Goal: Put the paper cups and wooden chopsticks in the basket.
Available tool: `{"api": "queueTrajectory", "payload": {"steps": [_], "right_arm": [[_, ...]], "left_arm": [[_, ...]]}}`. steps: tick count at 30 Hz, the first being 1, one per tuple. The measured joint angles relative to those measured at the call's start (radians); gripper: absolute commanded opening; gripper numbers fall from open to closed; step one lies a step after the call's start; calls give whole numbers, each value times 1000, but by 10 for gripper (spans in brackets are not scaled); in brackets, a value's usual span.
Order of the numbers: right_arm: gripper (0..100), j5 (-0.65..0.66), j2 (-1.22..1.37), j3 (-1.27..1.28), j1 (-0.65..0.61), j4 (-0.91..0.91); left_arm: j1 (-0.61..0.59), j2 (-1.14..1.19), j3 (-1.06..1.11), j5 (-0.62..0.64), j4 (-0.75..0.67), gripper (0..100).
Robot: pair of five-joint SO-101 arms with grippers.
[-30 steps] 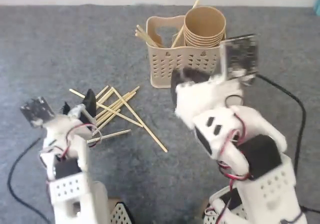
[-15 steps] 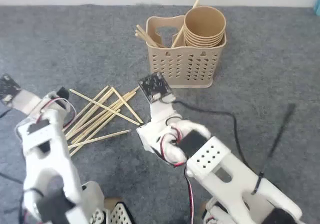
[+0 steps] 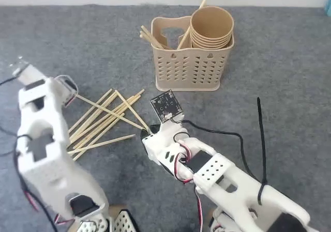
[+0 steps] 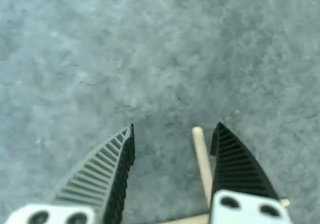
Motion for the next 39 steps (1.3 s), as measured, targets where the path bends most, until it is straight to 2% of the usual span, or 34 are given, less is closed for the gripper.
{"api": "queueTrajectory", "payload": {"steps": [4, 8, 13, 19, 21, 23, 39], "right_arm": [[80, 0, 0, 0, 0, 0], [80, 0, 0, 0, 0, 0], [80, 0, 0, 0, 0, 0], [80, 0, 0, 0, 0, 0], [80, 0, 0, 0, 0, 0], [80, 0, 0, 0, 0, 0], [83, 0, 54, -29, 37, -9]], "left_arm": [[37, 49, -106, 0, 20, 231], [78, 52, -117, 0, 28, 227], [81, 83, -118, 25, 106, 182], [81, 143, -213, 72, 195, 173], [83, 160, -239, 75, 209, 114], [83, 172, -256, 78, 210, 6], [95, 146, -244, 80, 209, 12]]}}
